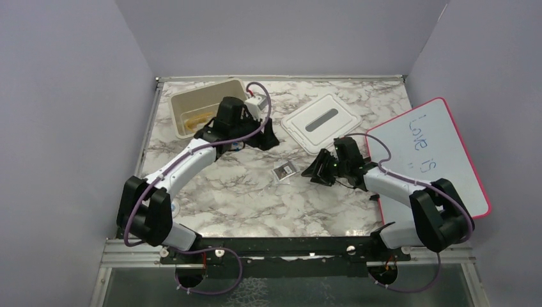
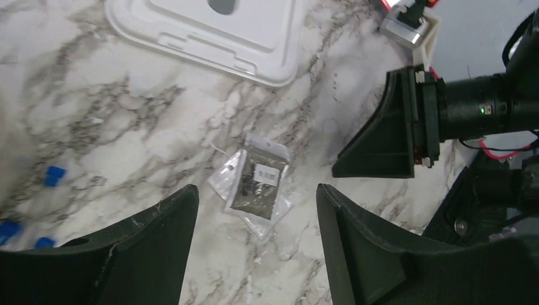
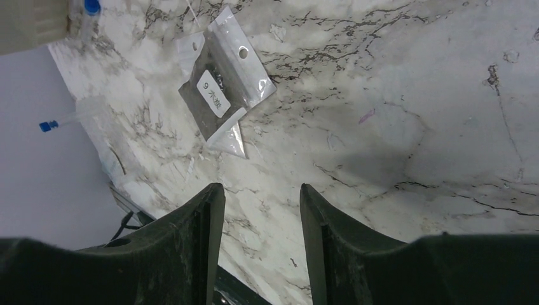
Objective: Organize the chemistry lab equipment
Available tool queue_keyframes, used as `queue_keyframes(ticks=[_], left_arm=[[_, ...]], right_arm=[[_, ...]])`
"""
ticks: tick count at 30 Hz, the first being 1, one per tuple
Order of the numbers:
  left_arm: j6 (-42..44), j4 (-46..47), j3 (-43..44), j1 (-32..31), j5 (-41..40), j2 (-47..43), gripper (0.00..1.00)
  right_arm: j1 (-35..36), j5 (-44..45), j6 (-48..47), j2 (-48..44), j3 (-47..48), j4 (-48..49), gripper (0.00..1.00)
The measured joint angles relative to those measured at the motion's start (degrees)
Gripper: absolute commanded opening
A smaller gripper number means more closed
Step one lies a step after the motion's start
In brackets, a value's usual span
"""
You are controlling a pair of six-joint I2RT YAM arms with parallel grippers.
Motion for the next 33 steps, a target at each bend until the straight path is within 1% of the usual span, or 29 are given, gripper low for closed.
queue_keyframes(ticks=[1, 4, 8, 12, 15, 20, 28, 30, 33], left_arm=[[-0.4, 0.9, -1.2, -1.0, 0.0, 0.0, 0.69], [-1.3, 4.1, -4.5, -6.7, -1.6, 2.4, 0.67], [-0.4, 6.0, -4.7, -12.4, -4.9, 8.5, 0.66], [2.3, 4.9, -3.0, -15.3, -9.6, 14.4, 0.66], [4.4, 2.1, 1.7, -16.6, -13.1, 19.6, 0.64], [6.4, -1.5, 7.1, -17.1, -16.3, 25.0, 0.48], [6.9, -4.7, 8.2, -17.2, -17.0, 28.0, 0.47], [6.9, -5.0, 8.7, -17.2, -17.1, 28.5, 0.41], [6.9, -5.5, 9.4, -17.2, -17.4, 28.9, 0.27]], right_arm=[[0.0, 0.0, 0.9, 0.6, -0.2, 0.8, 0.51], [0.0, 0.0, 3.4, 1.1, -1.2, 2.7, 0.5], [0.0, 0.3, 5.4, 1.0, -3.1, 4.6, 0.5], [0.0, 1.5, 6.9, 0.7, -5.4, 5.0, 0.5], [0.0, 3.0, 7.8, -0.8, -7.1, 5.0, 0.5], [0.0, 5.4, 8.1, -4.0, -8.7, 4.7, 0.5], [0.0, 7.3, 7.6, -6.1, -8.7, 4.3, 0.5], [0.0, 7.5, 7.5, -6.2, -8.7, 3.9, 0.5], [0.0, 7.8, 7.3, -6.3, -8.7, 3.3, 0.5]])
